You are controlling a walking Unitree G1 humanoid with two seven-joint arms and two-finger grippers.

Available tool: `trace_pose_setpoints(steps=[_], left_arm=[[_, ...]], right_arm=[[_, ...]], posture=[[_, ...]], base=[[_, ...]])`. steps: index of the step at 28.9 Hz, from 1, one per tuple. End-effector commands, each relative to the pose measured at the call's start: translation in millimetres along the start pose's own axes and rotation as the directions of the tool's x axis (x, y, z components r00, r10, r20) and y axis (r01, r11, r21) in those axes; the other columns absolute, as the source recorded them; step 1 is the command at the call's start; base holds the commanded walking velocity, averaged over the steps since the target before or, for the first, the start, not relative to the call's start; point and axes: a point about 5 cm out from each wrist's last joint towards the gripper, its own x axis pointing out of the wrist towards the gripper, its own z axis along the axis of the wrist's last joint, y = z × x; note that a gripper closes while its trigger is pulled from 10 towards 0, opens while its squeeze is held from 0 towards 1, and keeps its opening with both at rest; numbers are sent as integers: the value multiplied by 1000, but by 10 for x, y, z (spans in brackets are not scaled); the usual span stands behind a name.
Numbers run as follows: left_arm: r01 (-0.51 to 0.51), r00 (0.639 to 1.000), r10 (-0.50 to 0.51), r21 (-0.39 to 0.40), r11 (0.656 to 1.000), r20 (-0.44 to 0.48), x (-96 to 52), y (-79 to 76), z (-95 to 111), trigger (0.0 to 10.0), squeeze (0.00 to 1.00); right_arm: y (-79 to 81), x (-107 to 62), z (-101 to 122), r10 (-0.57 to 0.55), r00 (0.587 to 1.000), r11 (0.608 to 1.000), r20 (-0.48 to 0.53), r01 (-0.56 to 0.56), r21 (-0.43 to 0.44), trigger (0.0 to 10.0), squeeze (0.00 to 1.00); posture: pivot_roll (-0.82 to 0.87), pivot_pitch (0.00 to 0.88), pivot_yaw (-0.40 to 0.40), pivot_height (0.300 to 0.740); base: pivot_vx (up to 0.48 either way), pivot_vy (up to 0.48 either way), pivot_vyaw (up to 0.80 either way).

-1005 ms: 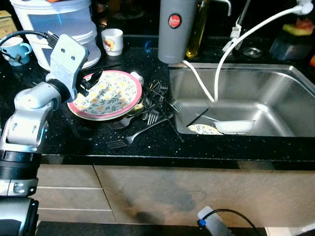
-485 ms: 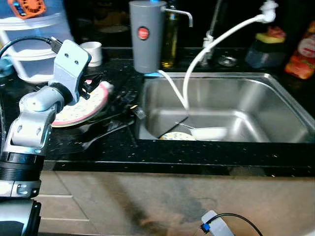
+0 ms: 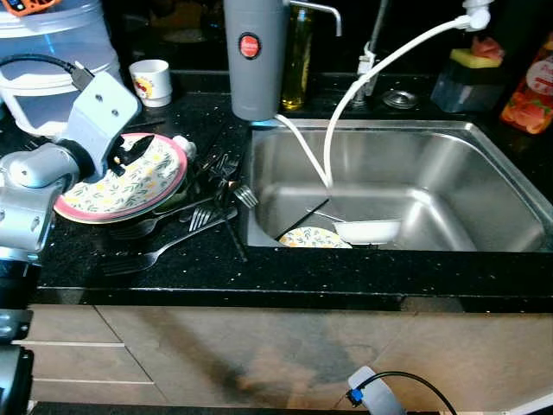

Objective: Kitchen organization

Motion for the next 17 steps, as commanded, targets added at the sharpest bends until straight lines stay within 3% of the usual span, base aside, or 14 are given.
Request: trace_pose_setpoints(steps=[1, 5, 8, 11, 14, 16, 17], left_arm=[[52, 998, -50, 69, 996, -30, 9, -6, -32, 10000, 0], [150, 988, -149, 39, 988, -32, 48, -63, -19, 10000, 0], [270, 961, -269, 1, 963, -56, 50, -86, 67, 10000, 0], [379, 915, -373, 18, 925, -152, -64, -71, 109, 10000, 0], [377, 913, -374, -14, 926, -162, -123, -17, 164, 10000, 0], [446, 881, -440, -2, 895, -172, -222, 17, 231, 10000, 0], [446, 881, -440, -2, 895, -172, -222, 17, 231, 10000, 0]], right_arm=[[1, -1, -15, 3, 1000, 1000, -11, -3, -1, 10000, 0], [-7, -4, -18, 1, 1000, 1000, -13, -1, -3, 10000, 0], [-14, -6, -20, -2, 1000, 1000, -13, 2, -3, 10000, 0], [-12, -4, -15, -3, 1000, 1000, -12, 3, -3, 10000, 0], [-7, -2, -10, -2, 1000, 1000, -11, 2, -2, 10000, 0], [0, 2, -2, -2, 1000, 1000, -10, 2, -1, 10000, 0], [0, 2, -2, -2, 1000, 1000, -10, 2, -1, 10000, 0]], posture=[[5, 0, -2, 740], [2, 0, -1, 740], [-1, 0, -1, 740], [3, 0, 3, 740], [4, 0, 5, 740], [11, 0, 7, 740], [11, 0, 7, 740]], base=[[0, 0, 0], [0, 0, 0], [0, 0, 0], [0, 0, 0], [0, 0, 0], [0, 0, 0], [0, 0, 0]])
